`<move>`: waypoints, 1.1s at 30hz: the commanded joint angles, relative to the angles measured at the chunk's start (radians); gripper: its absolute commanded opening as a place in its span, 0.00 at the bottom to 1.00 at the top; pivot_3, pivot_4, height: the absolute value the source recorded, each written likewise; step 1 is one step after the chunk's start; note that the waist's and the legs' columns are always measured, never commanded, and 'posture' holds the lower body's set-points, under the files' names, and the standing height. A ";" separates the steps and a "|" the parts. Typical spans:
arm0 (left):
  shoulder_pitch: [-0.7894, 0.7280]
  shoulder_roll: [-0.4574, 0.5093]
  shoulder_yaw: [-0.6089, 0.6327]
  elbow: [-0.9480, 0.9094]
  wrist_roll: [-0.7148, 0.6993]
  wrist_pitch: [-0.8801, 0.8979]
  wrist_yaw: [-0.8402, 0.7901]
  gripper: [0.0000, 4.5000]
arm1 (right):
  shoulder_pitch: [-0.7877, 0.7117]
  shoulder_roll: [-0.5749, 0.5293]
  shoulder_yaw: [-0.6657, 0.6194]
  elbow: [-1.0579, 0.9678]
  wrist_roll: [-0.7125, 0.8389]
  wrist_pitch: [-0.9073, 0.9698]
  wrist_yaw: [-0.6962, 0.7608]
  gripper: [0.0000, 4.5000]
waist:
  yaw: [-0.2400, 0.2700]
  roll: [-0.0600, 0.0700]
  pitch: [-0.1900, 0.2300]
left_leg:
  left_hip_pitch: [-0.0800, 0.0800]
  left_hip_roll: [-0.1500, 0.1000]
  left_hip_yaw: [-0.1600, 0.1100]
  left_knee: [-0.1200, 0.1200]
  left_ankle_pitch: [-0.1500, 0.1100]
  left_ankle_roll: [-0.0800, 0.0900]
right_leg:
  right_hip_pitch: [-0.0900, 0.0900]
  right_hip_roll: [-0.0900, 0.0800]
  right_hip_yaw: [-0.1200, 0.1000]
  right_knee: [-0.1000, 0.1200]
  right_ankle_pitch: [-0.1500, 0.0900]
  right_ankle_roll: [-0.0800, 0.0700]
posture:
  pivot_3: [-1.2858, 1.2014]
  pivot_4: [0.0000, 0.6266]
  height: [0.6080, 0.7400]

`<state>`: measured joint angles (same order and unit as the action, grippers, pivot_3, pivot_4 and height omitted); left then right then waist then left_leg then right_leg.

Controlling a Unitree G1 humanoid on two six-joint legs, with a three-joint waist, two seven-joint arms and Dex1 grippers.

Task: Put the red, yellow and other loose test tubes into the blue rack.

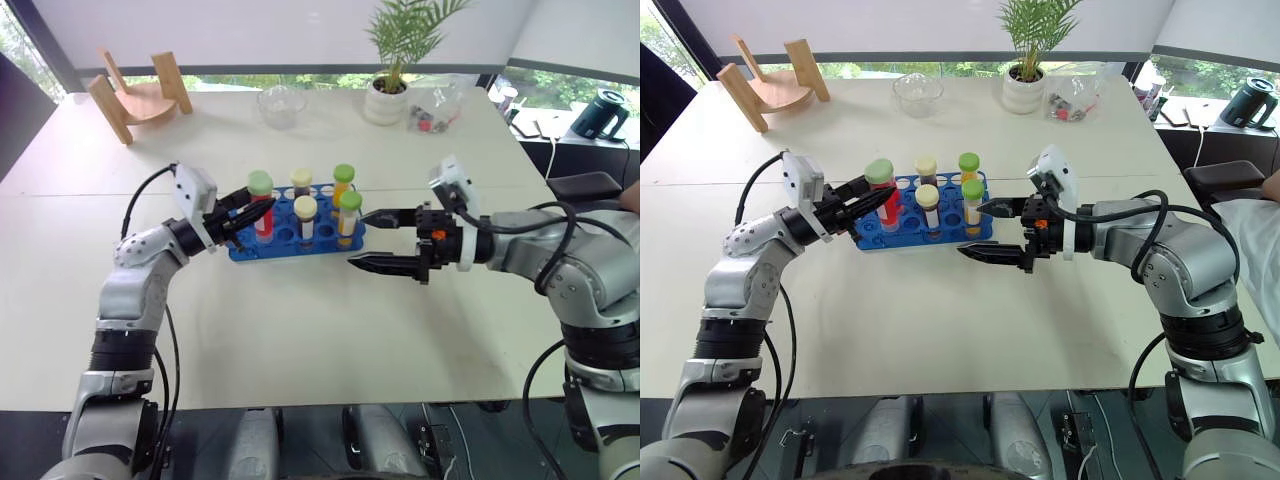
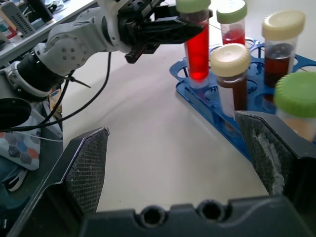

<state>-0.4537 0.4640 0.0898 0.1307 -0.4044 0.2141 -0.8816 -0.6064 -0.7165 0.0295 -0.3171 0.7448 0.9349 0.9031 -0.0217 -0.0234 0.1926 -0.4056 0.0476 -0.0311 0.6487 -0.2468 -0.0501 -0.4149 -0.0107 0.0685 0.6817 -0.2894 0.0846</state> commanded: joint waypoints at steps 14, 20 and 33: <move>0.006 0.202 0.071 -0.127 -0.030 0.160 -0.041 0.79 | 0.052 -0.037 -0.025 -0.044 0.008 -0.009 0.052 1.00 | -0.001 -0.001 0.001 | -0.002 0.000 -0.001 -0.001 0.000 0.000 | -0.002 0.000 0.000 0.000 0.000 0.000 | 0.52 0.24 1.00; 0.273 0.395 0.202 -0.323 -0.141 0.339 -0.120 0.79 | 0.221 -0.117 -0.038 -0.007 -0.016 -0.045 0.116 1.00 | 0.000 0.001 0.001 | -0.002 0.000 0.002 -0.003 -0.002 0.003 | -0.004 -0.001 0.001 -0.002 -0.001 0.000 | 0.52 0.24 1.00; 0.636 0.376 0.309 -0.517 -0.235 0.503 -0.059 0.79 | 0.275 -0.066 -0.009 0.074 -0.058 -0.085 0.113 1.00 | 0.003 0.000 0.002 | -0.001 0.001 0.005 0.000 -0.002 0.002 | -0.003 -0.001 0.004 -0.002 -0.003 -0.006 | 0.52 0.24 1.00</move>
